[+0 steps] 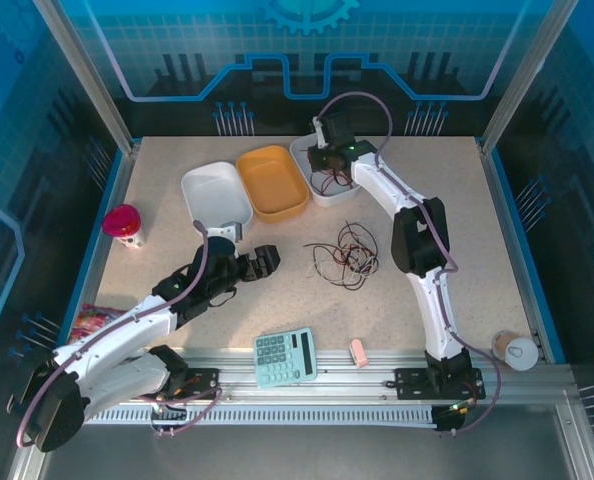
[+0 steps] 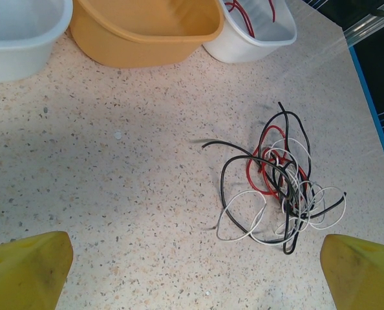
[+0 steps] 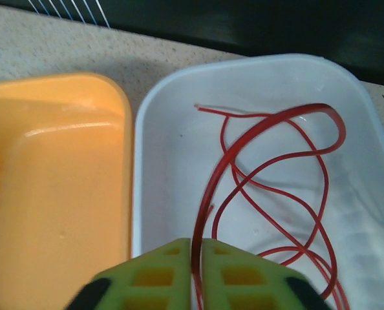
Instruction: Untangle the cables
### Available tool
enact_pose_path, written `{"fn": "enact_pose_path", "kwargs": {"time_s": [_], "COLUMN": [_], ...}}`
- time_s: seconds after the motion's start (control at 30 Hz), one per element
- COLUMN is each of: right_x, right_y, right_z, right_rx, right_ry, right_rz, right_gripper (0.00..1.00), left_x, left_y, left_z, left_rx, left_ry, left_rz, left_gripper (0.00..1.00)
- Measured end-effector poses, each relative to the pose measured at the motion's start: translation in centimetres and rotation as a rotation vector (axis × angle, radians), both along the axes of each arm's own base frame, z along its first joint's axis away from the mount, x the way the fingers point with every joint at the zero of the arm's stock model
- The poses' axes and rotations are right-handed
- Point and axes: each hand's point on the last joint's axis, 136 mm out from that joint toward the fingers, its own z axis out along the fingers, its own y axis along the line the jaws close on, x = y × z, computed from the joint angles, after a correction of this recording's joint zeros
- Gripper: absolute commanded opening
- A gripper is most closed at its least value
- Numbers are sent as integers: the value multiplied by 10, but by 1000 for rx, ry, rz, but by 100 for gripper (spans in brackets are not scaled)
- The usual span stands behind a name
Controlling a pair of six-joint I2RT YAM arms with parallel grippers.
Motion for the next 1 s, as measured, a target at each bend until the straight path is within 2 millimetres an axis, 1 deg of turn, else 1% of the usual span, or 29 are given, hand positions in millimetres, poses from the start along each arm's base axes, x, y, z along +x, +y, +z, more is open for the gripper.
{"fn": "enact_pose_path", "kwargs": {"time_s": [0.07,0.13,0.37,0.47,0.53,0.7,0.8,0.87,0.9,1.0], "right_x": [0,-1,-3,-11,-17,-45,-69,-86,-96,-123], "right_y": [-4,-6,-7,-10,-13,-24,-34,-42,-46,-57], "right_z": [-7,-9,-6,2,16,66,87,92,91,79], "right_rx": [-10,-16,-18,-16,-9,32,63,77,83,90], "right_ry": [16,28,32,35,24,-30,-54,-50,-40,3], "right_rz": [-4,-7,-6,-4,-6,-17,-33,-45,-53,-70], "right_gripper": [31,35,37,37,37,39,40,41,42,42], "left_x": [0,0,0,0,0,-1,-1,-1,-1,-1], "left_y": [0,0,0,0,0,0,1,1,1,1], "left_z": [0,-1,-1,-1,-1,-1,-1,-1,-1,-1], "left_rx": [1,1,2,2,2,3,4,4,4,4], "left_ry": [1,2,2,2,2,4,6,6,6,6], "left_rz": [0,1,0,0,0,0,0,1,1,0], "left_gripper": [99,99,99,99,99,99,99,99,99,99]}}
